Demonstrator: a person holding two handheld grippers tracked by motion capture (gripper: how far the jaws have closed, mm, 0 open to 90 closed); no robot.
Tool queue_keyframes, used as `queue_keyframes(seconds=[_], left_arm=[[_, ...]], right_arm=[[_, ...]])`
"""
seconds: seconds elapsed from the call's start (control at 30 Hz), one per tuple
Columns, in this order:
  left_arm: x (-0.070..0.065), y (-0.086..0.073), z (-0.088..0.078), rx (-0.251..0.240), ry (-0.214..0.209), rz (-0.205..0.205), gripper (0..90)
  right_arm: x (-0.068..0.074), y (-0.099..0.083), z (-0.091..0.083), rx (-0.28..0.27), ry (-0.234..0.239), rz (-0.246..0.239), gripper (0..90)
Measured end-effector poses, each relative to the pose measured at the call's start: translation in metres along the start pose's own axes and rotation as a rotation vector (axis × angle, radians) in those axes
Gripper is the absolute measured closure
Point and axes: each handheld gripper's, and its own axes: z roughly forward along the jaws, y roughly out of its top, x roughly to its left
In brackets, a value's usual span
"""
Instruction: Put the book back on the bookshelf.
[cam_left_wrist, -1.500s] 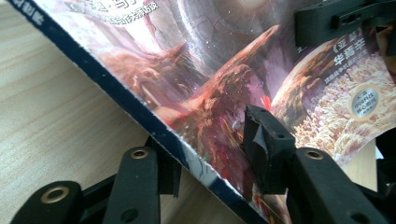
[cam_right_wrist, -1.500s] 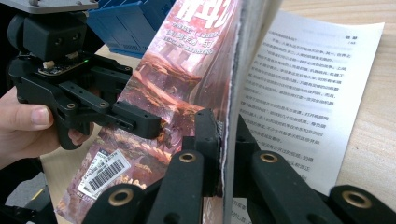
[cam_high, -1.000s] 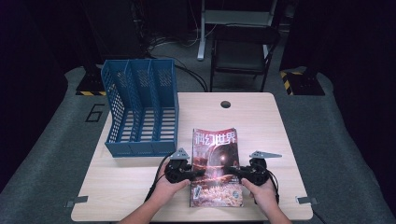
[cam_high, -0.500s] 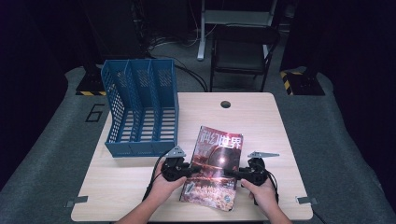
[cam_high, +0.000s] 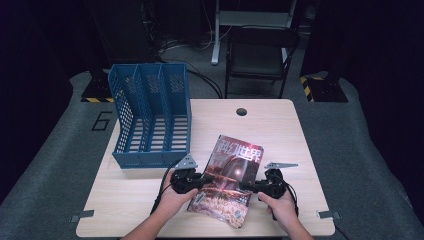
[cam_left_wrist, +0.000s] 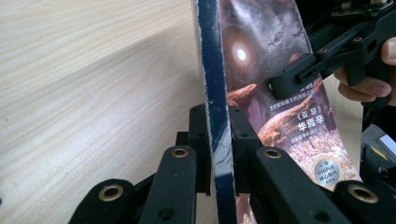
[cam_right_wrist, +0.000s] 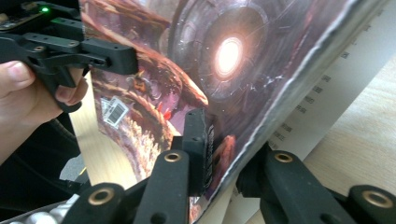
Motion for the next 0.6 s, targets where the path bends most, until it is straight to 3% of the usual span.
queue_keyframes(seconds=[0.2,0.27,0.6], left_arm=[[-0.002,0.004,-0.006,-0.026,0.003,0.004,82.9],[-0.003,0.006,-0.009,-0.028,0.006,0.023,82.8],[-0.005,0.009,-0.014,-0.045,0.014,0.032,82.4]], right_arm=[[0.009,0.004,-0.004,-0.016,-0.007,-0.034,82.2],[0.014,0.005,-0.006,-0.021,-0.019,-0.058,83.7],[0.028,0.01,-0.01,-0.056,-0.076,-0.167,86.2]])
